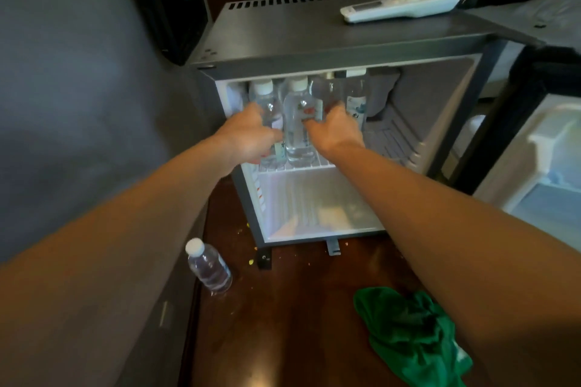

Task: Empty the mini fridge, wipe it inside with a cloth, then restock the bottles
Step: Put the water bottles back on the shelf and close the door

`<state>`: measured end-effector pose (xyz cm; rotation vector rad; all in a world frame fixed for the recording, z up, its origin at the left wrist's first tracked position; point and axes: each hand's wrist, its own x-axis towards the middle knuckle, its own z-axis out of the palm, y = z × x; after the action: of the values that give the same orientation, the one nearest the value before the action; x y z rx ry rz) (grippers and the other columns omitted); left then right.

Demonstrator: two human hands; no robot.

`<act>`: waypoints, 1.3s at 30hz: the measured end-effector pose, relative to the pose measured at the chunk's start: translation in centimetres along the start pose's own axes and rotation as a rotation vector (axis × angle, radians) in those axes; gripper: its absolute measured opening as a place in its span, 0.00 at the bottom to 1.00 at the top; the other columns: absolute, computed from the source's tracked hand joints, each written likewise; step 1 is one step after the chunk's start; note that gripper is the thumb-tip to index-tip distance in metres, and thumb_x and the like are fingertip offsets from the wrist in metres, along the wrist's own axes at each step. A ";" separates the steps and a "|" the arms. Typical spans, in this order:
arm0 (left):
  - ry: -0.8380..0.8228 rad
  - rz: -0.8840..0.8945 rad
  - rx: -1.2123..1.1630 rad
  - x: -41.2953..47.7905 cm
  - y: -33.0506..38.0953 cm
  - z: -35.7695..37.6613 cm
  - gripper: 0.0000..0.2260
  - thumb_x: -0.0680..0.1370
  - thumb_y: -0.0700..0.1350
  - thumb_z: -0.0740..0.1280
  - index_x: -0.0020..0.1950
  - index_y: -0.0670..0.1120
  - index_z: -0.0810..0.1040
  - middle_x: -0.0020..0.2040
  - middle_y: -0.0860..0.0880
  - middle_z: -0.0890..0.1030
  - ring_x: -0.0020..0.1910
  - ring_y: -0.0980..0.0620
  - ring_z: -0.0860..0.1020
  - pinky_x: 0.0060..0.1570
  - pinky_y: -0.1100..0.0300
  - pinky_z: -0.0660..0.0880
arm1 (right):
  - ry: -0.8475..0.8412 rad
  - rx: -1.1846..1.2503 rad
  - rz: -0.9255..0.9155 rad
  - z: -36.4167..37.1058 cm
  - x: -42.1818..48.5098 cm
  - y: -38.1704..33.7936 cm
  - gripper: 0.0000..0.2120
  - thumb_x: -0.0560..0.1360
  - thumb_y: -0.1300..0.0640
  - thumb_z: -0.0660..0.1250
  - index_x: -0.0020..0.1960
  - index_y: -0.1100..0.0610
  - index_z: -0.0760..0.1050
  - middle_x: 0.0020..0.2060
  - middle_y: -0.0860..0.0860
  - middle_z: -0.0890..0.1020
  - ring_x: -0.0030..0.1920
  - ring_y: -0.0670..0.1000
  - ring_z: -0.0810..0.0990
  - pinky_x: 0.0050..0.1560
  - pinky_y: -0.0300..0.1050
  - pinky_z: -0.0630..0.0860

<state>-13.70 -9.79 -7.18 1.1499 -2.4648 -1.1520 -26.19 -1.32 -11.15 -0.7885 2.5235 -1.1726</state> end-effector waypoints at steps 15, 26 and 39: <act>-0.102 -0.297 0.491 -6.6 -20.2 1.5 0.33 0.74 0.50 0.71 0.76 0.52 0.61 0.73 0.41 0.65 0.69 0.36 0.67 0.64 0.46 0.70 | -0.289 -0.265 0.147 4.0 -10.2 7.1 0.17 0.76 0.50 0.66 0.56 0.63 0.78 0.52 0.60 0.81 0.51 0.60 0.81 0.55 0.56 0.79; -0.090 -0.077 0.717 -6.5 -22.5 4.7 0.08 0.78 0.50 0.63 0.52 0.53 0.65 0.51 0.39 0.74 0.51 0.34 0.75 0.48 0.48 0.73 | -0.285 -0.364 0.189 2.6 -14.7 11.1 0.14 0.77 0.52 0.65 0.53 0.62 0.80 0.44 0.58 0.81 0.45 0.57 0.78 0.46 0.46 0.74; -0.490 0.270 1.011 -11.8 -10.9 12.7 0.05 0.80 0.56 0.58 0.52 0.57 0.66 0.33 0.48 0.76 0.28 0.50 0.78 0.34 0.59 0.67 | -0.731 -0.568 0.567 -5.3 -22.0 16.0 0.29 0.77 0.40 0.63 0.72 0.54 0.65 0.63 0.58 0.76 0.57 0.58 0.78 0.30 0.42 0.67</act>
<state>-5.23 1.58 -21.96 0.6538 -3.5869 -0.0232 -16.28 23.00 -19.98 -0.4258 2.1817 0.0426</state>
